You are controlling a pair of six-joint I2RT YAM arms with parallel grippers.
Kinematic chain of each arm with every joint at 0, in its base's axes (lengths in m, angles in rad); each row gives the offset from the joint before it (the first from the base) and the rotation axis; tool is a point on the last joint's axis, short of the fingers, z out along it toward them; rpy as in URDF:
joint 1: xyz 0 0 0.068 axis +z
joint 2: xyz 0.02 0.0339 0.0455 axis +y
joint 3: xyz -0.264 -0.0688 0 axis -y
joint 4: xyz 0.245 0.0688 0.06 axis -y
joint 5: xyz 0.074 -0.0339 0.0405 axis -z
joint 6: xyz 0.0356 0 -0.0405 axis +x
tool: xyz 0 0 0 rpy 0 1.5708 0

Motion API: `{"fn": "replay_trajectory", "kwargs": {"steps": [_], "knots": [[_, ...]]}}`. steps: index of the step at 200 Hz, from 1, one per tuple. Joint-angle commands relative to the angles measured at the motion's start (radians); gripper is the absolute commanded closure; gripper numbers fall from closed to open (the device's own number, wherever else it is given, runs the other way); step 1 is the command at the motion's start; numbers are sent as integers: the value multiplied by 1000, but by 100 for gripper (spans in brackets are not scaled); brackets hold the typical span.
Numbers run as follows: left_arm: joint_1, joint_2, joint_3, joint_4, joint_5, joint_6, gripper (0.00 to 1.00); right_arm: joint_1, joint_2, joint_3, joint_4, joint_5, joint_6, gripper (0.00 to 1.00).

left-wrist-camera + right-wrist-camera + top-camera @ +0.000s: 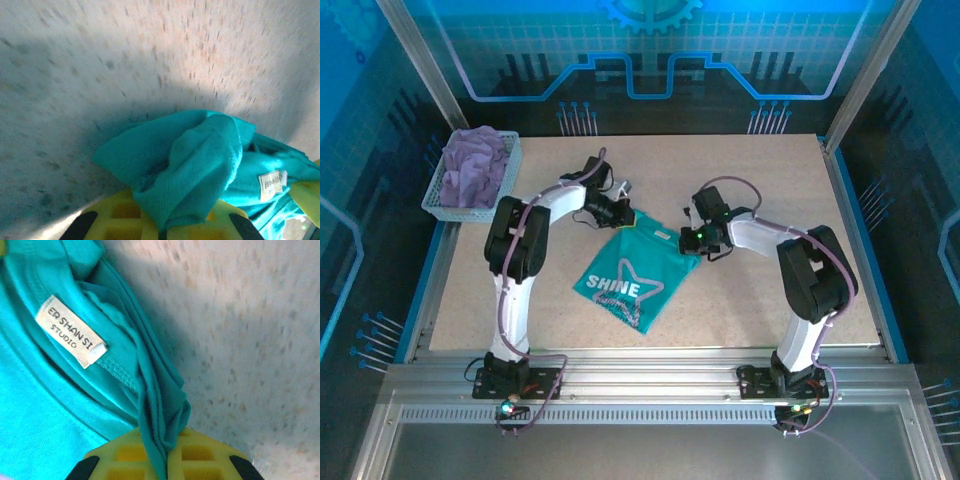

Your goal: Fold the inside-out t-shirt

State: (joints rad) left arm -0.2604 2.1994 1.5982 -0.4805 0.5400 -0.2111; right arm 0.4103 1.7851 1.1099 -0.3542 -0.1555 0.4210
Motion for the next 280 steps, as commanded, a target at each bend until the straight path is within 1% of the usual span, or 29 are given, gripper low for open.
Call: {"fn": "replay_trajectory", "kwargs": {"steps": [1, 37, 51, 66, 78, 87, 115, 129, 141, 157, 166, 178, 191, 210, 255, 280], "knots": [[21, -86, 50, 133, 44, -115, 100, -48, -54, 112, 33, -21, -90, 100], [42, -90, 239, 240, 29, -248, 100, -117, -49, 367, -9, -44, -244, 100], [44, -94, 316, 255, 18, -268, 100, -135, -51, 464, -42, -65, -304, 100], [44, -124, 324, 306, 15, -288, 100, -138, -66, 518, -65, -75, -360, 100], [44, -171, 253, 393, 19, -312, 100, -136, -85, 520, -70, -93, -388, 100], [41, -215, 160, 476, 21, -329, 100, -132, -98, 499, -64, -107, -400, 100], [34, -333, -173, 722, 22, -371, 100, -107, -148, 343, -33, -141, -410, 100], [29, -388, -340, 805, 36, -393, 100, -91, -184, 258, -31, -158, -407, 100], [24, -454, -494, 863, 47, -410, 100, -73, -218, 187, -37, -181, -398, 100], [11, -570, -700, 913, 33, -415, 100, -42, -265, 104, -68, -191, -383, 100], [-1, -633, -792, 910, 13, -406, 100, -25, -289, 63, -83, -195, -373, 100], [-16, -698, -870, 881, -11, -403, 100, -12, -296, 37, -119, -197, -364, 100], [-23, -727, -915, 853, -13, -402, 100, -10, -269, 48, -165, -189, -362, 100], [-23, -705, -915, 788, -40, -378, 100, -13, -176, 118, -239, -155, -378, 100], [-10, -570, -810, 743, -113, -346, 100, -21, 77, 339, -317, -95, -380, 100], [6, -509, -766, 722, -164, -333, 97, -24, 208, 480, -344, -60, -396, 100]]}}
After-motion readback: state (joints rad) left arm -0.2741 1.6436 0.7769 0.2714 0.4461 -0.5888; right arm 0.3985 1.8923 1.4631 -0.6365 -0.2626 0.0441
